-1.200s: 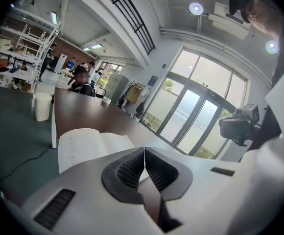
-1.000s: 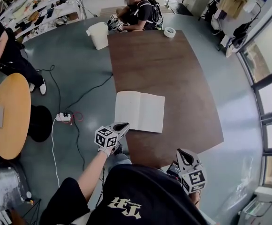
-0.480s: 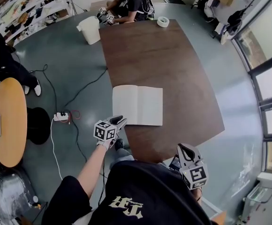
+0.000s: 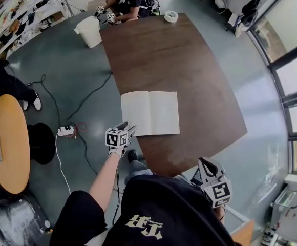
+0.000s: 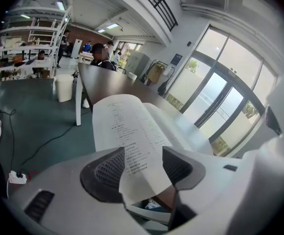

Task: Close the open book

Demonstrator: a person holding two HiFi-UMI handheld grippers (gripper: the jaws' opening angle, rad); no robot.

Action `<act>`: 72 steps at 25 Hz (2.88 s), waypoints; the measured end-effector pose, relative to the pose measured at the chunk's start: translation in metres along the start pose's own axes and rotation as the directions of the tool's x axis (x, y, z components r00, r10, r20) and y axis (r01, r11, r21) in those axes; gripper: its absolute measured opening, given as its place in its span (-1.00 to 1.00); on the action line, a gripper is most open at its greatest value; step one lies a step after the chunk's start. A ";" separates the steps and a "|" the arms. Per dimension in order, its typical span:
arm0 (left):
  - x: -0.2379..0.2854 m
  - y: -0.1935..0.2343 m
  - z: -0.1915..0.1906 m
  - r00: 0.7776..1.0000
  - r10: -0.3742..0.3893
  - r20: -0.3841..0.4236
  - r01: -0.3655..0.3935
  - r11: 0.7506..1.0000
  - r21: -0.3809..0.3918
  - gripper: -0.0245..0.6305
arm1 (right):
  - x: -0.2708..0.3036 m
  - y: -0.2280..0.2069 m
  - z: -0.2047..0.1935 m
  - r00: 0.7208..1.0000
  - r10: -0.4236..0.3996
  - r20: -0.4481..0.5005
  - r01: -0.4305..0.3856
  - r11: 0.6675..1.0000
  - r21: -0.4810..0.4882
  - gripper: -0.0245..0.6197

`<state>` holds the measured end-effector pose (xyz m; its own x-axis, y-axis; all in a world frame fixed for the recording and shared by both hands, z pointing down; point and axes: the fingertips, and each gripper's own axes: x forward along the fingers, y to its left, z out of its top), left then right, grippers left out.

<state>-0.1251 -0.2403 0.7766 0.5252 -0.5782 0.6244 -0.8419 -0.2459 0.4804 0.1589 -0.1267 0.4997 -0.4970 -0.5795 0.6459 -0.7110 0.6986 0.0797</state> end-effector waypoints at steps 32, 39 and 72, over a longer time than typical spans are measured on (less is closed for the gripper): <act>0.032 0.052 -0.038 0.943 -0.327 0.053 0.320 0.855 -0.408 -0.20 | -0.005 0.086 -0.023 0.983 -0.119 -0.141 0.147 0.968 0.203 -0.96; 0.032 0.047 -0.036 0.914 -0.394 0.099 0.394 0.798 -0.456 -0.20 | -0.001 0.097 -0.022 0.982 -0.112 -0.153 0.142 0.969 0.204 -0.96; -0.023 0.034 -0.007 0.808 -0.465 0.363 0.589 0.601 -0.541 -0.78 | 0.002 0.100 -0.031 0.993 -0.083 -0.086 0.099 0.973 0.206 -0.96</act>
<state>-0.1650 -0.2297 0.7825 0.7703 -0.6351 0.0576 -0.1294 -0.0672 0.9893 0.1023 -0.0446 0.5328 -0.3913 -0.5971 0.7002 -0.8441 0.5361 -0.0145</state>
